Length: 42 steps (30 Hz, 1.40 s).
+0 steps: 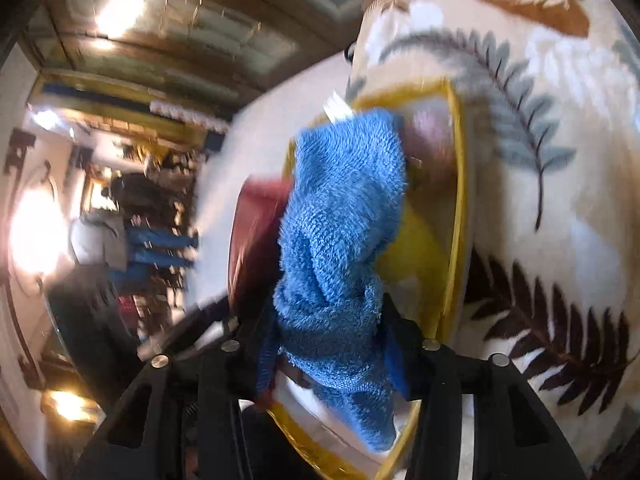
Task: Organize soft objects
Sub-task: 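Lower the red wrapper into the box with left tool while right tool drops the towel in, then move left tool to the white desiccant packet while right tool approaches the blue glove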
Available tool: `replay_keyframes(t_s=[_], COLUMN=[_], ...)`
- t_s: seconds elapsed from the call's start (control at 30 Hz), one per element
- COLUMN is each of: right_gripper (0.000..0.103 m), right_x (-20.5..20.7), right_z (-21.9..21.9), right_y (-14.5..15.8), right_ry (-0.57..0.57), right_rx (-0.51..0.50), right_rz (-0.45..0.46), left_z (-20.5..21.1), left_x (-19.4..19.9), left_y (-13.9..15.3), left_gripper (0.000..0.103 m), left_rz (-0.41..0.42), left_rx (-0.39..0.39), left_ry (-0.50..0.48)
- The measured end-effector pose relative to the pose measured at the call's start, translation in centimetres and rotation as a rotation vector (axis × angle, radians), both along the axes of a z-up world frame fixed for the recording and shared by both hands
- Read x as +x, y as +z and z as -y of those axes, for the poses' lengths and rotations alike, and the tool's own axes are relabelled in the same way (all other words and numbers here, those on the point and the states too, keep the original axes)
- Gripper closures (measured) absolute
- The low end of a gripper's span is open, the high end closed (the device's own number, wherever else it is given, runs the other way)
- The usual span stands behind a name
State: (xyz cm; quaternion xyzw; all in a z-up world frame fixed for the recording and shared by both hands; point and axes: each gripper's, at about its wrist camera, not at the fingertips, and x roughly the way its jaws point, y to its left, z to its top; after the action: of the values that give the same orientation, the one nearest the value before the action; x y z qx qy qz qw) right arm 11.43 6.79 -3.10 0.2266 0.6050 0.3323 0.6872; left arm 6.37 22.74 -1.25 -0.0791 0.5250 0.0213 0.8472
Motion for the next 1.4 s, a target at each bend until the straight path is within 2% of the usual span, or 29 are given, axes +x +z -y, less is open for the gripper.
replay_keyframes(t_s=[0.13,0.3,0.43,0.63,0.77,0.9,1.13,1.4], right_gripper=[0.051,0.051,0.051,0.05,0.049,0.048,0.047,0.047], right_x=[-0.7,-1.7,-2.5,-3.7,-4.5,-5.2,-5.9,-6.2], right_z=[-0.4,1.2,2.4,5.4,7.7,10.3,14.6,18.9], right_y=[1.2,3.6,5.3,6.4,7.2,7.6,7.5,7.1], right_ry=[0.052,0.056,0.05,0.031,0.016,-0.007,-0.071,-0.139], right_rx=[-0.083,-0.075,-0.055,-0.031,-0.043,-0.045,-0.035,-0.041], right_rz=[0.094,0.175,0.207,0.223,0.263,0.274,0.257,0.259], left_z=[0.1,0.2,0.0,1.2,3.1,5.6,9.5,13.4], left_x=[-0.1,-0.9,-1.7,-3.0,-3.6,-3.6,-3.5,-3.3], left_y=[-0.3,0.2,1.9,4.9,5.5,5.4,5.0,5.1], left_gripper=[0.052,0.047,0.034,0.031,0.028,0.024,0.024,0.024], left_rz=[0.007,0.055,0.128,0.23,0.265,0.27,0.261,0.279], left_rx=[0.011,0.021,0.05,0.113,0.125,0.118,0.099,0.121], left_ry=[-0.007,-0.001,0.017,0.025,0.014,-0.01,-0.064,-0.116])
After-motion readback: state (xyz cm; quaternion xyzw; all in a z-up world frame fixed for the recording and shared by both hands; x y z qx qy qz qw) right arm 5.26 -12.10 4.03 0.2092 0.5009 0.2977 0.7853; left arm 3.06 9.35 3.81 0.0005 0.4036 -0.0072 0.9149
